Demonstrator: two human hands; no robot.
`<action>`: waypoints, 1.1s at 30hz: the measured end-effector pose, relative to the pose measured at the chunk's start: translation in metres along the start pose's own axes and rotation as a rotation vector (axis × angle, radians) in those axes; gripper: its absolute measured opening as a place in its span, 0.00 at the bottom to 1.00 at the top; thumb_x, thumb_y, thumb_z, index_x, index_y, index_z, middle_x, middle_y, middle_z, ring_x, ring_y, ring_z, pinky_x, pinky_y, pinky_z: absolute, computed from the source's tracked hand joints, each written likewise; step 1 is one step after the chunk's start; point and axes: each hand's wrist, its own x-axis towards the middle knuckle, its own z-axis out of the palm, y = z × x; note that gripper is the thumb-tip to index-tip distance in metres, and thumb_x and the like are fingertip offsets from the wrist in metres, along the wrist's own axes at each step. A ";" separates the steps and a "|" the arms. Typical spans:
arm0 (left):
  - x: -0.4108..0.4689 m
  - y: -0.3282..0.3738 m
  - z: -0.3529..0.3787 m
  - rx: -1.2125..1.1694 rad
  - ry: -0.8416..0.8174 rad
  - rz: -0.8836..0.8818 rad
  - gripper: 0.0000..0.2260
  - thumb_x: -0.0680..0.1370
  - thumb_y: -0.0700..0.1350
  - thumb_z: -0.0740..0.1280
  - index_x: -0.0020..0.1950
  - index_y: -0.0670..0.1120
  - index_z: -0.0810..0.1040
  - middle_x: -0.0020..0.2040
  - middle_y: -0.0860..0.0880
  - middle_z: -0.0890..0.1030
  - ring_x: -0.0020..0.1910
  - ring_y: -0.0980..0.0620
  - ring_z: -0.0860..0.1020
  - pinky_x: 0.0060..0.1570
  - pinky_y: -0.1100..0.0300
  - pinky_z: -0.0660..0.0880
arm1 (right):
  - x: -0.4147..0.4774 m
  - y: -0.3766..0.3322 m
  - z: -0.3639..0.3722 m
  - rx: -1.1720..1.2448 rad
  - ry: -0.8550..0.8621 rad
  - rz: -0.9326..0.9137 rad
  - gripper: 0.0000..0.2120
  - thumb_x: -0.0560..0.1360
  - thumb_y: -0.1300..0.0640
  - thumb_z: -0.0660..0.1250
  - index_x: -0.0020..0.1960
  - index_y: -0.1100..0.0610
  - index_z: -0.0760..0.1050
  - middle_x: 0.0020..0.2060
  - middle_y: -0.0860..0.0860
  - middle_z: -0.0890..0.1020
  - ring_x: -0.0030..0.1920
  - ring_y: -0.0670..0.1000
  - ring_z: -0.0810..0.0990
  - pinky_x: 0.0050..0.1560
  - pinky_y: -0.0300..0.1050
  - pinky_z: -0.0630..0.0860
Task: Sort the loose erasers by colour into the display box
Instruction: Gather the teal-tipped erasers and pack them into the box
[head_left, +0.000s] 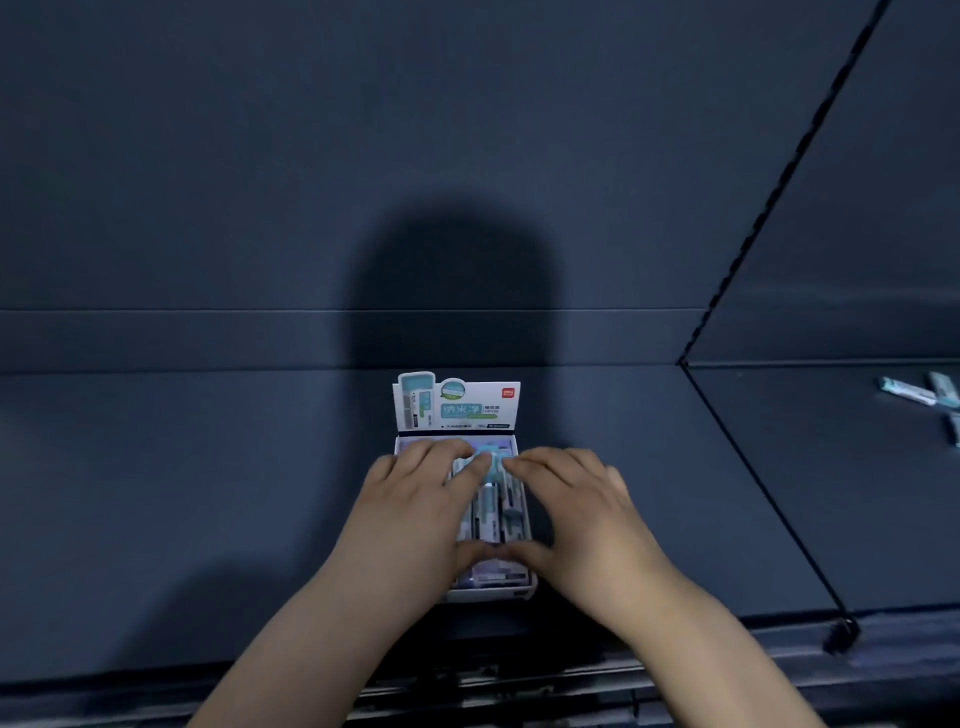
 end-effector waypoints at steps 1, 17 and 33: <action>0.003 0.004 0.001 0.008 0.014 0.011 0.35 0.55 0.65 0.76 0.57 0.49 0.80 0.51 0.53 0.80 0.49 0.51 0.80 0.43 0.55 0.77 | 0.000 0.003 -0.005 0.000 0.003 -0.005 0.33 0.66 0.41 0.71 0.67 0.48 0.68 0.63 0.42 0.72 0.64 0.46 0.65 0.56 0.38 0.56; 0.103 0.192 0.014 0.049 -0.019 -0.014 0.27 0.77 0.58 0.59 0.73 0.51 0.61 0.65 0.50 0.69 0.65 0.48 0.65 0.62 0.56 0.61 | -0.039 0.179 -0.088 -0.093 -0.159 -0.131 0.32 0.73 0.42 0.64 0.73 0.48 0.57 0.67 0.44 0.66 0.66 0.46 0.60 0.68 0.40 0.59; 0.176 0.309 0.039 0.038 -0.084 0.014 0.26 0.79 0.55 0.59 0.75 0.51 0.56 0.68 0.50 0.68 0.67 0.49 0.64 0.64 0.56 0.60 | -0.082 0.305 -0.131 -0.144 -0.208 0.017 0.30 0.73 0.41 0.63 0.71 0.49 0.61 0.65 0.46 0.69 0.65 0.49 0.64 0.66 0.43 0.62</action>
